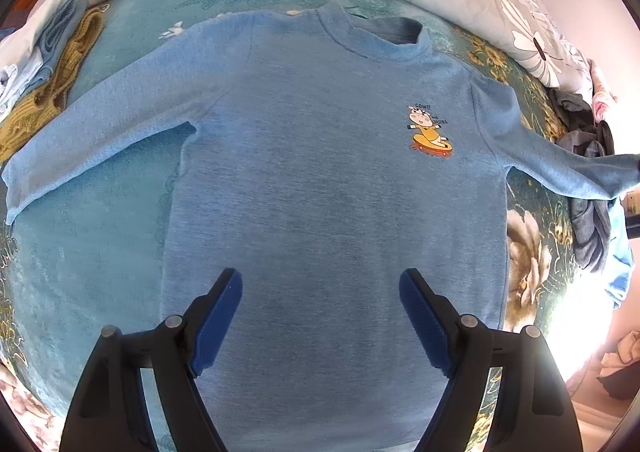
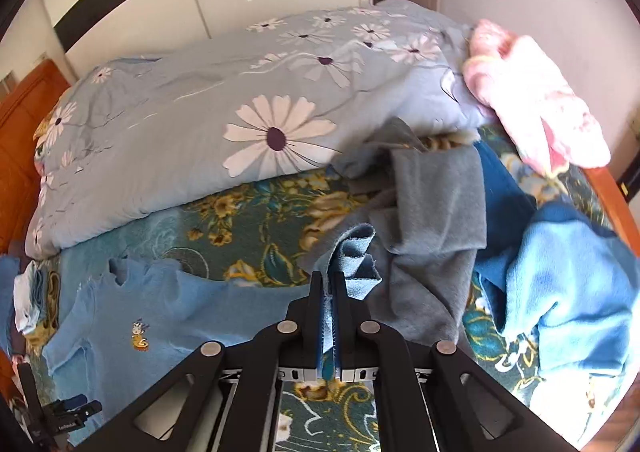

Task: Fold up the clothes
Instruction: 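Fold the held sleeve with the right gripper across the sweatshirt body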

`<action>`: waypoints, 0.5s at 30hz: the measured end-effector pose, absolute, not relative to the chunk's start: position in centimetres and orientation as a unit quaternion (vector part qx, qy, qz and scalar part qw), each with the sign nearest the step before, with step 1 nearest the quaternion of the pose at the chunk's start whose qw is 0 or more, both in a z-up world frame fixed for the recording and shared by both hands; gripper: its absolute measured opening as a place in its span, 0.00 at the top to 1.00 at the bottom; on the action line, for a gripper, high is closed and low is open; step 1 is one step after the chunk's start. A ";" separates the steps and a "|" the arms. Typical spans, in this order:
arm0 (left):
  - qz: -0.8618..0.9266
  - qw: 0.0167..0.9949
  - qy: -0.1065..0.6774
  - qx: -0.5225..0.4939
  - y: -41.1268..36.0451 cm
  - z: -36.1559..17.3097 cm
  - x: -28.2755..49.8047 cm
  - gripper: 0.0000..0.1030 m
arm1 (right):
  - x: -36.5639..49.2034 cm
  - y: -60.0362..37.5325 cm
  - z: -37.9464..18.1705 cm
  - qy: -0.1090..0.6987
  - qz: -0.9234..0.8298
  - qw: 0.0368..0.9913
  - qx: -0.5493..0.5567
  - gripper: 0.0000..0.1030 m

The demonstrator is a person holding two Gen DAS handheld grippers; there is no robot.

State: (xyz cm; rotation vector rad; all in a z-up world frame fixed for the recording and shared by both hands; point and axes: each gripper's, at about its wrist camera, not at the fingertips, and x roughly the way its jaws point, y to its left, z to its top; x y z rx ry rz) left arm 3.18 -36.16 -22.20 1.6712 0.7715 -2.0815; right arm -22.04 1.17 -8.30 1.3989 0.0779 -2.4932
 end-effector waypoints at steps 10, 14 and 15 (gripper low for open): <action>-0.741 0.195 0.291 0.573 -41.7 -21.7 7.0 0.20 | -18.1 -14.5 -6.6 0.084 -0.850 0.244 0.459 0.97; -0.738 0.210 0.301 0.566 -44.9 -21.5 9.3 0.20 | -16.5 -20.4 -7.3 0.067 -0.840 0.275 0.462 0.97; -0.737 0.214 0.304 0.564 -45.9 -21.4 10.2 0.20 | -16.1 -21.8 -7.5 0.060 -0.837 0.283 0.464 0.97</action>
